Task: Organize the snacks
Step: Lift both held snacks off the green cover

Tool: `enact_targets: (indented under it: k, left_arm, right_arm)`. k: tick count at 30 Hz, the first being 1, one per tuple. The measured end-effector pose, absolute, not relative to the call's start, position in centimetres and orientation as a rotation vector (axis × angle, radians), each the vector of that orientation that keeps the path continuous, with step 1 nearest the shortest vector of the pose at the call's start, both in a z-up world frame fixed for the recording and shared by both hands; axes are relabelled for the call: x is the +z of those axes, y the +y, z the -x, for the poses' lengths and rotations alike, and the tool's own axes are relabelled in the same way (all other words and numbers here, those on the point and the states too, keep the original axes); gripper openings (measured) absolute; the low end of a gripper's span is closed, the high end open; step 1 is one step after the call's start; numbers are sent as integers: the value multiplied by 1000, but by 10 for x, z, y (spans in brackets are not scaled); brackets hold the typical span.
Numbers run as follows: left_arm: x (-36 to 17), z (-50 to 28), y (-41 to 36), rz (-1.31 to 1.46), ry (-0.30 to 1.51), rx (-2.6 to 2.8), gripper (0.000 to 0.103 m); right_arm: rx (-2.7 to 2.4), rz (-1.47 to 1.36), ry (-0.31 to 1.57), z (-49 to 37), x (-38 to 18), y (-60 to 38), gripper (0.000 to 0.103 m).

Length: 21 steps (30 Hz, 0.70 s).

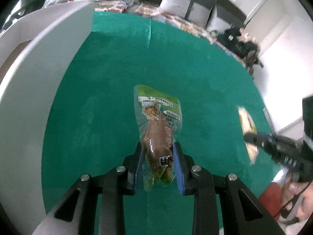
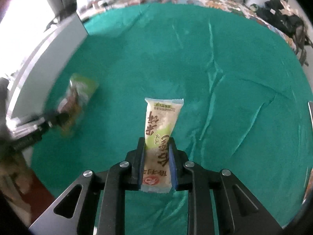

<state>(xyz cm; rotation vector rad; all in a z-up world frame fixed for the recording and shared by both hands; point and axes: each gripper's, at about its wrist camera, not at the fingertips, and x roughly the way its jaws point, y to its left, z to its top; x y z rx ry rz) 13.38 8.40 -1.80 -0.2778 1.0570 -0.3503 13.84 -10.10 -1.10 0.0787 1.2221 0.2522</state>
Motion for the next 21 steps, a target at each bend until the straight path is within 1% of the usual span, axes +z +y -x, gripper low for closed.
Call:
enact_targets:
  k: [4,8,12,15,18,21]
  left_arm:
    - [3,-117,107,339,1011,-350,28]
    - [42,-96,137,418,929,-368,28]
    - [85,-80,188,487,844,-348,28]
    - [107,-68,246,532,803,-272,28]
    - [110,-62,289,505,802,-162,28]
    - [96,-58,327,449,843,-36,28]
  right_arm:
    - [321,-100,1117,-143,38,-71,23]
    - [392,-132,1041,-144,79,-46,23]
    - [514,-129,988,-139,115,-7,23]
    - [628,-139,966,-135,137,39,23]
    - [769,-153,981,-136,149,102,23]
    - [845,-144,1020,-136,141,151,23]
